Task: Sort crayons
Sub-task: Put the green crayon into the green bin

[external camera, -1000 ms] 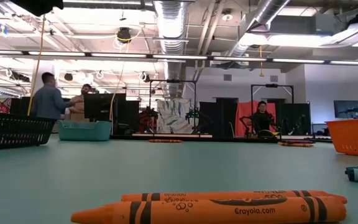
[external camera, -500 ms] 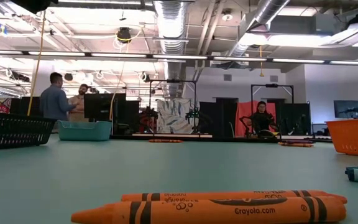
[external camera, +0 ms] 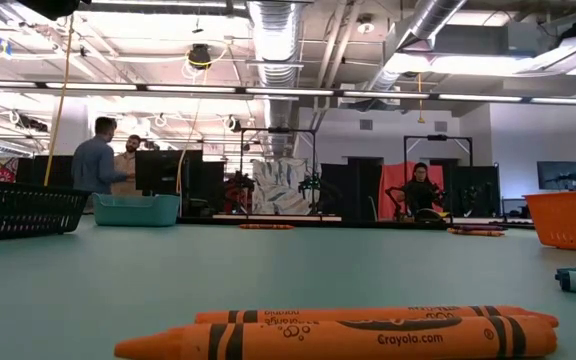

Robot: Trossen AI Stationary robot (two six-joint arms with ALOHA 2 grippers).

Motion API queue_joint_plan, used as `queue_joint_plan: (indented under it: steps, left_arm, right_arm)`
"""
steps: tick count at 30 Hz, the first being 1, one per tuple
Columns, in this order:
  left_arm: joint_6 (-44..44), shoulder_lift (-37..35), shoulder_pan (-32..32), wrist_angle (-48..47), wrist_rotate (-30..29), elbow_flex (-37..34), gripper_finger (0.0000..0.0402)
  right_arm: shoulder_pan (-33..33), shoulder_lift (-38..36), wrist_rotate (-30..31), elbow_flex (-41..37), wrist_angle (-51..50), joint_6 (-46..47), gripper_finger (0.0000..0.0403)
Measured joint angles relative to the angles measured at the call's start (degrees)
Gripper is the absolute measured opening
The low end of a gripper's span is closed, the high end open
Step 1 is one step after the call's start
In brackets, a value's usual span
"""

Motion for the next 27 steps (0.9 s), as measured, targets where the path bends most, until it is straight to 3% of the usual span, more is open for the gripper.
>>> queue_joint_plan:
  steps: [7, 15, 21, 27]
  left_arm:
    - [1.06, 0.0, 0.0, -0.82, 0.43, 0.0, 0.0011]
    - [2.5, -0.04, -0.02, -3.87, 1.45, 0.0, 0.0004]
    - [6.24, -1.57, 0.36, -11.1, -1.83, 0.15, 0.0002]
    - [9.35, -6.65, 3.79, -29.24, -10.54, -0.03, 0.0001]
  right_arm:
    - [0.0, 0.0, -0.71, 0.0, -0.06, 0.0, 0.0001]
    - [-0.48, 0.0, -3.64, -0.04, -0.61, 0.54, 0.0019]
    - [-1.18, 0.0, -4.81, -0.09, -2.83, 2.01, 0.0099]
    - [-2.5, -0.14, -9.29, -0.17, -18.36, 20.75, 0.0196]
